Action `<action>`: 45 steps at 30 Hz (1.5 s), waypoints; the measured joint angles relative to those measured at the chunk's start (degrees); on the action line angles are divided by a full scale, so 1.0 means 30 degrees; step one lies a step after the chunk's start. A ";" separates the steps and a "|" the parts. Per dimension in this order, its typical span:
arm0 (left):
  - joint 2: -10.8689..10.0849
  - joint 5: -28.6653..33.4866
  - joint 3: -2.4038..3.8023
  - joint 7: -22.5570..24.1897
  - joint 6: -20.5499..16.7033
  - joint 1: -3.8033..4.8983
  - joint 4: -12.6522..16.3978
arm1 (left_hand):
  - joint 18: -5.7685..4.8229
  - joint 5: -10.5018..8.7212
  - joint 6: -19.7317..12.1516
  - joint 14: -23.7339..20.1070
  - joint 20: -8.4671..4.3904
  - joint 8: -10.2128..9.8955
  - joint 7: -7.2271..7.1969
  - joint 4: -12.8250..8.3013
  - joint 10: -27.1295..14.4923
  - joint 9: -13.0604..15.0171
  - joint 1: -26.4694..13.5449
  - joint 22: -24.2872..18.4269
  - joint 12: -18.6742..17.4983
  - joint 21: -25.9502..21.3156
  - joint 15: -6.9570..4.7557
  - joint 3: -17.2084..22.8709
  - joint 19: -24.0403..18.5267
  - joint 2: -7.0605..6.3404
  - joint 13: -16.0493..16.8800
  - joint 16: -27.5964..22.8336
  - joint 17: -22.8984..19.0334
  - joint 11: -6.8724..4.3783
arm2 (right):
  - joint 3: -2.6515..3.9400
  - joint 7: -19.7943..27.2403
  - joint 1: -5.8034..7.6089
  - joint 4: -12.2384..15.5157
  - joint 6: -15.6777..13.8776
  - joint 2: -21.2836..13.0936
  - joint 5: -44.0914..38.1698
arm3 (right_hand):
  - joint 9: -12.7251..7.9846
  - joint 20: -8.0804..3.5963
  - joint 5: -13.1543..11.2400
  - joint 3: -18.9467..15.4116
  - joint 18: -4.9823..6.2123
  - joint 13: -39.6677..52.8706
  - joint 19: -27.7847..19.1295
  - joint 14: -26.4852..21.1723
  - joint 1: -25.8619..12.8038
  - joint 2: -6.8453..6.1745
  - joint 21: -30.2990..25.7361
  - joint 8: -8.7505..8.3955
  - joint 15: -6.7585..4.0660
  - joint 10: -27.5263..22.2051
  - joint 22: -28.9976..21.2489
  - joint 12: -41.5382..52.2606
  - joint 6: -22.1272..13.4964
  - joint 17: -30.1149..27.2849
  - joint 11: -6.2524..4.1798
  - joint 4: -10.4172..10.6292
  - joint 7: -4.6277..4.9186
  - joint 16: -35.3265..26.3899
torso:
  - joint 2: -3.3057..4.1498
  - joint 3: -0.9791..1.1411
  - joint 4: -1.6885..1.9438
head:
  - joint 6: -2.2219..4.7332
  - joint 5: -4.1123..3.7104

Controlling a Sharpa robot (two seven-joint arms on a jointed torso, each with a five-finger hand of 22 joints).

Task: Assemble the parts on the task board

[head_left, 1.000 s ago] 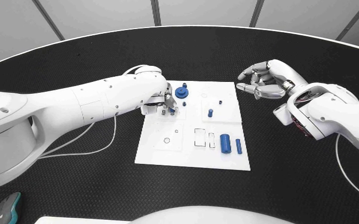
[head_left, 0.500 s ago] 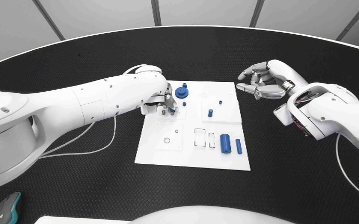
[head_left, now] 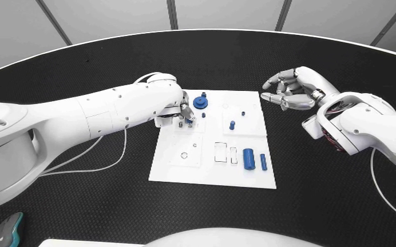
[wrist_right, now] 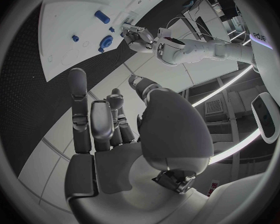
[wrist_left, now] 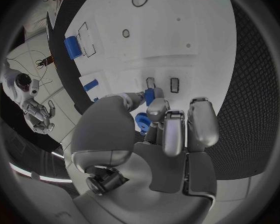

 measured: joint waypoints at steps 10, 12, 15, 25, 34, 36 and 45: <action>-0.0403 0.0190 0.0005 0.0000 0.0737 0.0003 0.0576 | 0.0000 -0.0015 -0.0172 -0.0001 -0.0001 -0.0044 -0.0099 -0.0081 -0.0064 0.0010 -0.0001 -0.0001 0.0082 0.0000 0.0001 -0.0081 -0.0001 0.0001 0.0160 0.0000 -0.0001 -0.0005 | 0.0000 -0.0004 0.0000 -0.0048 0.0027 0.0033 0.0000 | -0.0003 0.0000 0.0000 0.0000 0.0001 0.0001 0.0000 0.0000 0.0000 0.0000 0.0000 -0.0007 0.0000 0.0000 0.0001 0.0000 0.0000 0.0000 0.0000 0.0000 0.0000 0.0000 | 0.0009 -0.0009 0.0002 | 0.0018 0.0022; -0.0482 0.0217 0.0006 0.0000 0.0923 0.0004 0.0661 | 0.0000 -0.0017 -0.0172 0.0000 -0.0001 -0.0044 -0.0099 -0.0081 -0.0023 0.0011 -0.0016 -0.0002 0.0114 0.0000 0.0001 -0.0082 -0.0001 0.0017 0.0172 0.0000 0.0000 -0.0047 | 0.0000 -0.0004 0.0000 -0.0062 0.0033 0.0044 0.0000 | -0.0003 0.0001 0.0000 0.0000 0.0002 0.0001 0.0000 0.0000 0.0000 0.0000 0.0000 -0.0008 0.0000 0.0000 0.0001 0.0000 0.0000 0.0000 0.0000 0.0000 0.0000 0.0001 | 0.0009 -0.0011 0.0002 | 0.0018 0.0027; -0.0580 0.0237 0.0008 0.0000 0.1103 0.0008 0.0739 | -0.0001 -0.0020 -0.0173 0.0000 -0.0001 -0.0043 -0.0101 -0.0081 0.0007 0.0016 -0.0026 -0.0002 0.0170 0.0000 0.0000 -0.0082 0.0000 0.0028 0.0194 0.0000 -0.0001 -0.0076 | 0.0000 -0.0001 0.0000 -0.0082 0.0041 0.0056 0.0000 | -0.0004 0.0000 0.0000 0.0000 -0.0001 0.0002 0.0000 0.0000 0.0000 0.0000 0.0000 -0.0008 0.0000 0.0000 0.0002 0.0000 0.0000 0.0000 0.0000 0.0000 0.0000 0.0000 | 0.0009 -0.0009 0.0002 | 0.0009 0.0035; -0.0550 0.0251 0.0008 -0.0001 0.1070 0.0012 0.0709 | 0.0000 -0.0069 -0.0210 0.0001 -0.0001 -0.0019 -0.0138 -0.0134 0.0083 0.0111 0.0036 -0.0004 0.0170 0.0000 0.0000 -0.0134 -0.0001 0.0061 0.0244 0.0000 0.0000 0.0000 | -0.0002 0.0000 0.0000 -0.0106 0.0061 0.0075 0.0000 | -0.0005 0.0000 0.0000 0.0000 0.0002 0.0003 0.0000 0.0000 0.0000 0.0000 0.0000 -0.0009 0.0000 0.0000 0.0002 0.0000 0.0000 0.0001 0.0000 0.0000 0.0000 0.0000 | 0.0022 -0.0005 -0.0007 | -0.0022 0.0053; -0.0352 0.0251 0.0007 -0.0001 0.1207 0.0012 0.0553 | 0.0001 -0.0073 -0.0206 0.0000 -0.0001 0.0110 -0.0134 -0.0135 0.0113 0.0052 0.0106 -0.0004 0.0169 0.0000 0.0000 -0.0136 -0.0001 0.0041 0.0243 0.0000 0.0000 0.0034 | -0.0002 0.0005 0.0000 -0.0095 0.0105 0.0073 0.0000 | 0.0010 0.0000 -0.0001 -0.0055 0.0000 0.0004 -0.0001 0.0000 0.0000 0.0000 -0.0114 0.0067 0.0000 0.0000 -0.0037 0.0000 0.0000 0.0001 0.0000 0.0055 0.0000 0.0000 | 0.0029 0.0015 -0.0016 | -0.0053 0.0068; -0.0310 0.0250 0.0006 0.0000 0.1283 0.0012 0.0526 | 0.0000 -0.0074 -0.0205 0.0000 -0.0001 0.0115 -0.0132 -0.0135 0.0113 0.0031 0.0115 -0.0005 0.0169 0.0000 0.0000 -0.0136 -0.0002 0.0051 0.0243 0.0000 0.0000 0.0035 | -0.0002 0.0001 0.0000 -0.0092 0.0110 0.0067 0.0000 | 0.0010 0.0000 0.0000 -0.0056 0.0001 0.0004 -0.0001 0.0000 0.0000 0.0000 -0.0114 0.0067 0.0000 0.0000 -0.0037 0.0000 0.0000 0.0001 0.0000 0.0055 0.0000 0.0000 | 0.0033 0.0016 -0.0018 | -0.0060 0.0068; -0.0239 0.0249 0.0004 0.0001 0.1559 0.0008 0.0484 | 0.0001 -0.0075 -0.0199 0.0000 -0.0001 0.0054 -0.0124 -0.0135 0.0114 0.0057 0.0116 -0.0005 0.0170 0.0000 0.0000 -0.0135 -0.0001 0.0052 0.0241 0.0000 -0.0001 0.0039 | -0.0002 -0.0012 0.0000 -0.0088 0.0126 0.0064 0.0000 | 0.0008 0.0001 -0.0001 -0.0055 0.0001 0.0005 -0.0001 0.0000 0.0000 0.0000 -0.0114 0.0067 0.0000 0.0000 -0.0036 0.0000 0.0001 0.0000 0.0000 0.0054 0.0000 0.0000 | 0.0040 0.0016 -0.0016 | -0.0103 0.0051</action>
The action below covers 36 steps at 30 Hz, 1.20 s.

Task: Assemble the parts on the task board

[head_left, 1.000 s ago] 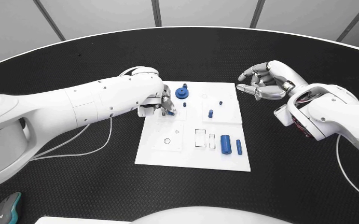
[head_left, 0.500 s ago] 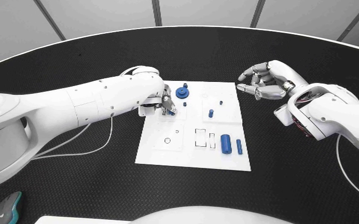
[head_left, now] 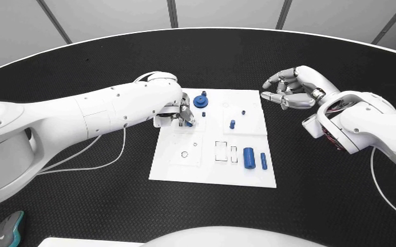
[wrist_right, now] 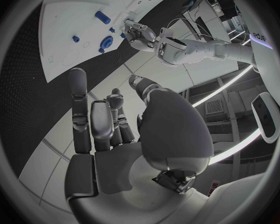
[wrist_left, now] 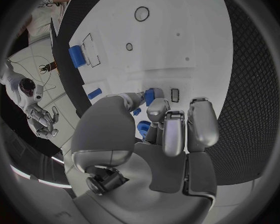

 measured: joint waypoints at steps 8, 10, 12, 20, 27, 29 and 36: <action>0.0022 0.0000 -0.0001 0.0000 0.0045 -0.0001 -0.0013 | -0.0001 -0.0001 0.0002 0.0000 0.0000 -0.0001 0.0004 0.0001 -0.0001 0.0002 -0.0003 -0.0001 0.0000 0.0000 0.0000 0.0000 -0.0001 0.0002 -0.0002 0.0000 0.0000 0.0002 | 0.0000 0.0009 0.0000 -0.0015 0.0009 0.0020 0.0000 | -0.0002 0.0000 0.0000 0.0000 -0.0001 0.0001 0.0000 0.0000 0.0000 0.0000 0.0000 0.0000 0.0001 0.0000 0.0001 0.0000 0.0000 0.0001 0.0000 0.0000 0.0000 0.0000 | -0.0018 -0.0011 0.0009 | -0.0018 -0.0018; 0.0026 0.0000 -0.0001 0.0000 0.0049 -0.0001 -0.0029 | 0.0000 -0.0001 0.0002 0.0000 0.0000 -0.0001 0.0005 0.0001 -0.0002 0.0002 -0.0004 -0.0001 0.0000 0.0000 0.0000 0.0001 0.0000 0.0002 -0.0002 0.0000 0.0000 0.0002 | 0.0000 0.0012 0.0000 -0.0018 0.0010 0.0024 0.0000 | -0.0002 0.0000 0.0000 0.0000 0.0001 0.0001 0.0000 0.0000 0.0000 0.0000 0.0000 -0.0001 0.0000 0.0000 0.0002 0.0000 0.0000 0.0001 0.0000 0.0000 0.0000 0.0000 | -0.0020 -0.0011 0.0009 | -0.0018 -0.0018; 0.0031 0.0000 -0.0001 0.0000 0.0051 -0.0001 -0.0054 | 0.0000 -0.0001 0.0004 0.0000 0.0000 0.0000 0.0006 0.0001 -0.0002 0.0003 -0.0005 0.0000 0.0000 0.0000 0.0000 0.0001 -0.0001 0.0002 -0.0002 0.0000 0.0000 0.0003 | 0.0000 0.0013 0.0000 -0.0021 0.0012 0.0024 0.0000 | -0.0002 0.0000 0.0000 0.0000 -0.0001 0.0001 0.0000 -0.0001 0.0000 0.0000 0.0001 0.0000 0.0001 0.0000 0.0002 0.0000 0.0000 0.0001 0.0000 0.0000 0.0000 0.0000 | -0.0020 -0.0011 0.0009 | -0.0022 -0.0013; 0.0079 -0.0007 0.0000 0.0000 0.0183 -0.0001 -0.0201 | -0.0001 0.0078 0.0041 0.0000 0.0000 0.0042 0.0036 0.0001 -0.0002 -0.0005 -0.0026 -0.0001 0.0000 0.0000 0.0000 0.0001 0.0000 -0.0014 -0.0003 0.0000 0.0000 0.0004 | 0.0000 0.0013 0.0000 -0.0026 0.0018 0.0025 0.0000 | -0.0004 0.0000 0.0000 0.0000 -0.0002 0.0002 0.0000 0.0000 0.0000 0.0000 0.0001 -0.0001 0.0000 0.0000 0.0002 0.0000 0.0000 0.0001 0.0000 0.0000 0.0000 0.0001 | -0.0020 -0.0013 0.0002 | -0.0051 0.0005; 0.0136 -0.0009 0.0000 0.0000 0.0470 -0.0003 -0.0286 | -0.0001 0.0079 0.0042 0.0000 0.0000 0.0062 0.0036 0.0002 -0.0004 -0.0013 -0.0082 -0.0001 0.0000 0.0000 0.0000 0.0002 -0.0001 -0.0064 -0.0004 0.0000 0.0000 0.0006 | 0.0000 0.0013 0.0000 -0.0030 0.0017 0.0027 0.0000 | -0.0005 -0.0069 0.0000 0.0055 0.0000 -0.0017 0.0069 -0.0001 0.0000 0.0000 0.0001 -0.0001 0.0000 0.0001 -0.0035 0.0000 -0.0006 0.0001 0.0000 0.0054 -0.0005 0.0000 | -0.0022 -0.0011 -0.0002 | -0.0086 -0.0005; 0.0145 -0.0009 0.0000 0.0000 0.0497 -0.0004 -0.0308 | 0.0000 0.0079 0.0041 0.0000 0.0000 0.0064 0.0037 0.0003 -0.0005 -0.0010 -0.0086 -0.0001 0.0000 0.0000 0.0000 0.0002 -0.0001 -0.0067 -0.0024 0.0000 0.0000 0.0006 | 0.0000 0.0014 0.0000 -0.0034 0.0016 0.0031 0.0000 | -0.0005 -0.0068 0.0000 0.0055 -0.0001 -0.0017 0.0069 0.0000 0.0000 0.0000 0.0001 -0.0001 0.0000 0.0000 -0.0035 0.0000 -0.0072 0.0001 0.0000 0.0054 -0.0071 0.0000 | -0.0022 -0.0011 -0.0002 | -0.0106 -0.0015; 0.0155 -0.0008 -0.0002 0.0000 0.0483 -0.0005 -0.0338 | 0.0000 0.0078 0.0073 0.0000 0.0000 0.0049 0.0067 0.0003 -0.0034 0.0006 -0.0104 -0.0001 0.0000 0.0000 0.0000 0.0003 0.0000 -0.0043 -0.0026 0.0000 0.0000 0.0035 | 0.0000 0.0020 0.0000 -0.0041 0.0019 0.0034 0.0000 | 0.0011 -0.0068 0.0000 0.0055 -0.0001 -0.0017 0.0068 -0.0001 0.0000 0.0000 -0.0074 -0.0002 0.0000 0.0000 -0.0035 0.0000 -0.0071 0.0001 0.0000 0.0053 -0.0071 0.0000 | -0.0027 -0.0009 -0.0002 | -0.0167 -0.0044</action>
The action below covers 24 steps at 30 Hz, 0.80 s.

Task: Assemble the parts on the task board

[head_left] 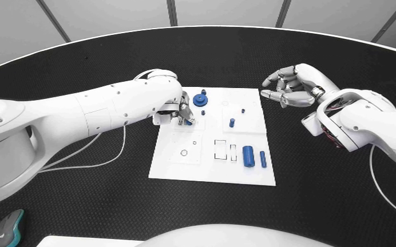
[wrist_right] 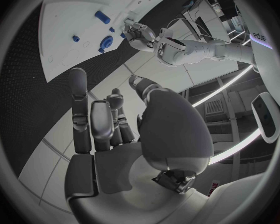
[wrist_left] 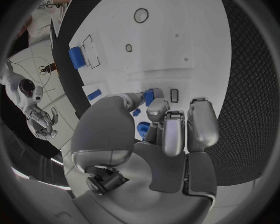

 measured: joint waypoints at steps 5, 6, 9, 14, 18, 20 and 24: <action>0.0005 0.0000 0.0000 0.0000 -0.0013 -0.0001 -0.0021 | 0.0001 -0.0003 0.0004 0.0001 0.0000 -0.0034 0.0002 0.0000 0.0042 0.0001 0.0007 0.0000 0.0000 0.0000 0.0000 0.0001 0.0000 0.0008 0.0000 0.0000 0.0000 -0.0042 | 0.0000 0.0000 0.0000 -0.0005 0.0005 0.0009 0.0000 | -0.0001 0.0000 0.0000 0.0000 0.0000 0.0000 0.0000 0.0000 0.0000 0.0000 0.0000 0.0000 0.0000 0.0000 0.0001 0.0000 0.0000 0.0000 0.0000 0.0000 0.0000 0.0000 | -0.0002 0.0000 0.0002 | -0.0018 -0.0020; 0.0008 0.0000 -0.0001 0.0000 -0.0018 -0.0001 -0.0026 | 0.0000 -0.0003 0.0005 0.0001 0.0001 -0.0034 0.0002 0.0000 0.0074 0.0001 0.0008 0.0000 0.0000 0.0000 -0.0001 0.0000 0.0000 0.0009 0.0000 0.0000 0.0000 -0.0073 | 0.0000 0.0000 0.0000 -0.0007 0.0005 0.0010 0.0000 | -0.0001 0.0000 0.0000 0.0000 0.0000 0.0001 -0.0001 0.0000 0.0000 0.0000 0.0000 0.0000 0.0000 0.0001 0.0001 0.0000 0.0000 0.0000 0.0000 0.0000 0.0000 0.0000 | -0.0002 0.0000 0.0002 | -0.0020 -0.0027; 0.0019 -0.0018 -0.0001 0.0000 -0.0045 -0.0002 -0.0047 | 0.0000 -0.0005 0.0004 0.0001 0.0000 -0.0033 0.0000 0.0001 0.0077 0.0000 0.0010 0.0000 0.0000 0.0000 -0.0001 0.0001 0.0000 0.0011 0.0000 0.0000 0.0000 -0.0076 | 0.0000 0.0001 0.0000 -0.0009 0.0005 0.0011 0.0000 | -0.0002 0.0001 0.0000 0.0000 0.0001 0.0001 -0.0001 0.0000 0.0000 0.0000 0.0000 0.0000 0.0000 0.0001 0.0001 0.0000 0.0000 0.0000 0.0000 0.0000 0.0000 0.0000 | -0.0002 0.0000 0.0005 | -0.0024 -0.0029; 0.0018 -0.0042 -0.0001 0.0000 -0.0066 -0.0002 -0.0097 | 0.0000 -0.0020 -0.0001 0.0001 0.0000 -0.0030 -0.0007 0.0000 0.0078 -0.0011 0.0010 -0.0001 0.0000 0.0000 -0.0001 0.0001 0.0000 0.0012 0.0000 0.0000 0.0000 -0.0076 | 0.0000 0.0004 0.0000 -0.0004 0.0003 0.0001 0.0000 | -0.0003 0.0001 0.0000 0.0000 0.0000 0.0002 -0.0001 0.0001 0.0000 0.0000 0.0000 0.0000 0.0000 0.0000 0.0001 0.0000 0.0001 0.0000 0.0000 0.0000 0.0000 0.0000 | -0.0002 -0.0002 0.0005 | -0.0004 -0.0033; 0.0008 -0.0063 -0.0001 0.0000 -0.0024 -0.0001 -0.0119 | -0.0001 -0.0063 -0.0003 0.0001 0.0000 -0.0025 -0.0008 0.0000 0.0078 -0.0017 0.0012 -0.0001 0.0000 0.0000 -0.0001 0.0001 0.0000 0.0014 0.0001 0.0000 0.0000 -0.0075 | 0.0000 0.0005 0.0000 0.0007 -0.0004 -0.0012 0.0000 | -0.0004 0.0001 0.0000 0.0000 0.0001 0.0002 -0.0001 0.0000 0.0000 0.0000 0.0000 -0.0001 0.0000 0.0000 0.0002 0.0000 0.0001 0.0001 0.0000 -0.0001 0.0001 0.0000 | 0.0004 -0.0002 0.0011 | 0.0000 -0.0042; 0.0000 -0.0068 -0.0001 0.0000 0.0009 -0.0001 -0.0120 | 0.0000 -0.0071 -0.0004 0.0001 0.0000 -0.0014 -0.0009 0.0000 0.0078 -0.0017 0.0013 -0.0001 0.0000 0.0000 -0.0001 0.0000 0.0000 0.0014 0.0000 0.0000 0.0000 -0.0075 | 0.0000 0.0005 0.0000 0.0013 -0.0007 -0.0020 0.0000 | -0.0005 0.0001 0.0000 0.0000 0.0000 0.0003 -0.0001 0.0000 0.0000 0.0000 0.0000 -0.0001 0.0000 0.0000 0.0002 0.0000 0.0001 0.0001 0.0000 -0.0001 0.0001 0.0000 | 0.0005 -0.0002 0.0013 | 0.0000 -0.0044; -0.0029 -0.0080 0.0000 0.0000 0.0126 -0.0001 -0.0124 | 0.0000 -0.0073 -0.0005 0.0001 0.0000 0.0008 -0.0011 -0.0059 0.0076 -0.0017 0.0024 0.0000 0.0000 0.0000 0.0000 -0.0059 0.0000 0.0016 0.0001 0.0000 0.0000 -0.0073 | 0.0000 0.0003 0.0000 0.0028 -0.0011 -0.0035 0.0000 | -0.0005 0.0001 0.0000 0.0000 0.0001 0.0003 -0.0002 0.0000 0.0000 0.0000 0.0000 0.0000 0.0000 0.0000 0.0002 0.0000 0.0001 0.0001 0.0000 -0.0001 0.0001 0.0000 | 0.0013 -0.0002 0.0022 | -0.0018 -0.0044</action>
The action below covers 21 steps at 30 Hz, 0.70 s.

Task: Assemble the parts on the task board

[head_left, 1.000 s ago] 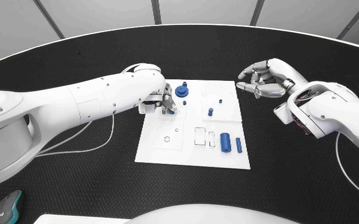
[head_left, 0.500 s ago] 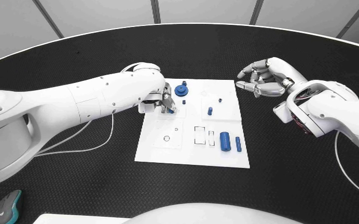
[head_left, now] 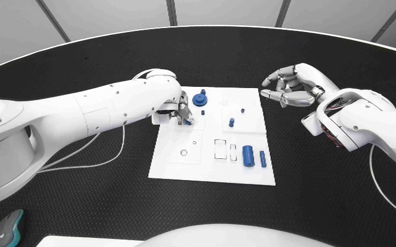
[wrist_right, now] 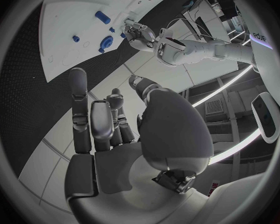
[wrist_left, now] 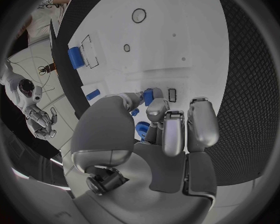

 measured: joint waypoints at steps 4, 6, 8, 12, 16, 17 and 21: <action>-0.0015 -0.0007 0.0000 0.0000 0.0060 0.0000 -0.0002 | -0.0002 -0.0001 -0.0002 0.0000 0.0000 0.0000 -0.0002 0.0000 -0.0002 0.0001 0.0033 0.0000 0.0000 0.0000 -0.0001 0.0000 0.0000 -0.0029 0.0001 0.0000 0.0000 0.0000 | 0.0000 -0.0003 0.0000 0.0006 -0.0005 -0.0011 0.0000 | -0.0001 0.0000 0.0000 0.0000 -0.0001 0.0001 0.0001 0.0000 0.0000 0.0000 0.0000 -0.0001 0.0000 0.0000 0.0001 0.0000 0.0000 0.0000 0.0000 0.0000 0.0000 0.0000 | 0.0002 -0.0009 0.0000 | -0.0022 0.0000; 0.0006 -0.0009 0.0000 0.0000 0.0071 0.0000 -0.0010 | 0.0000 -0.0002 -0.0003 0.0000 0.0000 0.0003 -0.0003 0.0001 -0.0002 0.0001 0.0058 -0.0001 0.0000 0.0000 0.0000 0.0001 0.0000 -0.0044 0.0000 0.0000 0.0000 0.0000 | 0.0000 -0.0003 0.0000 0.0010 -0.0007 -0.0013 0.0000 | -0.0002 0.0000 0.0000 0.0000 -0.0001 0.0001 0.0000 0.0000 0.0000 0.0000 0.0001 -0.0001 0.0000 0.0000 0.0001 0.0000 0.0000 0.0000 0.0000 0.0000 0.0001 0.0000 | 0.0004 -0.0011 0.0000 | -0.0026 0.0015; 0.0048 -0.0010 0.0000 -0.0001 0.0093 0.0000 -0.0022 | 0.0000 -0.0002 -0.0004 0.0000 0.0000 0.0014 -0.0004 0.0001 -0.0002 0.0004 0.0093 0.0000 0.0000 0.0000 -0.0001 0.0001 0.0000 -0.0059 0.0001 0.0000 0.0000 0.0001 | 0.0000 -0.0003 0.0000 0.0016 -0.0009 -0.0009 0.0000 | -0.0002 0.0000 0.0000 0.0000 -0.0001 0.0001 0.0000 0.0000 0.0000 0.0000 0.0000 0.0000 0.0000 0.0000 0.0001 0.0000 0.0000 0.0000 0.0000 0.0000 0.0000 0.0000 | 0.0004 -0.0011 0.0000 | -0.0026 0.0020; 0.0132 -0.0011 -0.0001 -0.0003 0.0109 -0.0002 -0.0066 | 0.0000 -0.0002 -0.0004 0.0000 0.0000 0.0034 -0.0003 0.0002 0.0029 0.0021 0.0129 -0.0001 -0.0001 0.0000 0.0000 0.0001 0.0000 -0.0045 0.0001 0.0000 0.0000 0.0039 | 0.0000 0.0000 0.0000 0.0028 -0.0008 -0.0006 0.0000 | -0.0003 0.0000 0.0000 0.0000 -0.0001 0.0002 0.0000 0.0000 0.0000 0.0000 0.0000 -0.0001 0.0000 0.0000 0.0001 0.0000 0.0000 0.0000 0.0000 0.0000 0.0001 0.0000 | 0.0013 -0.0011 -0.0013 | -0.0026 0.0022; 0.0197 -0.0009 -0.0001 -0.0002 0.0098 -0.0005 -0.0144 | -0.0001 -0.0002 -0.0003 0.0000 0.0000 -0.0011 -0.0002 0.0002 0.0058 0.0031 0.0129 -0.0001 0.0000 0.0000 0.0000 0.0002 0.0000 -0.0046 0.0001 0.0000 -0.0001 0.0071 | 0.0000 -0.0007 0.0000 0.0047 0.0002 -0.0033 0.0000 | -0.0003 0.0000 0.0000 0.0000 0.0000 0.0002 0.0000 0.0000 0.0000 0.0000 0.0000 -0.0001 0.0000 0.0000 0.0001 0.0000 0.0000 0.0000 0.0000 0.0000 0.0001 0.0000 | 0.0015 -0.0011 -0.0027 | -0.0033 0.0022; 0.0208 -0.0008 -0.0001 -0.0002 0.0096 -0.0005 -0.0166 | 0.0000 -0.0001 -0.0003 0.0000 0.0000 -0.0017 -0.0002 0.0002 0.0059 0.0031 0.0129 0.0000 0.0000 0.0000 0.0000 0.0002 0.0000 -0.0046 0.0001 0.0000 0.0000 0.0072 | 0.0000 -0.0011 0.0000 0.0053 0.0003 -0.0039 0.0000 | -0.0003 0.0000 0.0000 0.0000 -0.0002 0.0002 0.0000 0.0000 0.0000 0.0000 0.0000 0.0000 0.0000 0.0000 0.0002 0.0000 0.0001 0.0000 0.0000 0.0000 0.0001 0.0000 | 0.0015 -0.0009 -0.0029 | -0.0038 0.0015; 0.0244 -0.0007 -0.0001 0.0000 0.0118 -0.0006 -0.0250 | 0.0000 -0.0002 -0.0002 0.0000 0.0000 -0.0037 -0.0001 0.0003 0.0061 0.0031 0.0129 -0.0001 -0.0001 0.0000 0.0000 0.0003 0.0000 -0.0046 0.0001 0.0000 0.0000 0.0074 | 0.0000 -0.0016 0.0000 0.0074 0.0005 -0.0053 0.0000 | -0.0004 0.0000 0.0000 0.0000 -0.0001 0.0002 0.0000 0.0000 0.0000 0.0000 0.0000 -0.0001 0.0000 0.0000 0.0002 0.0000 0.0001 0.0000 0.0000 -0.0001 0.0001 0.0000 | 0.0015 0.0000 -0.0026 | -0.0057 -0.0002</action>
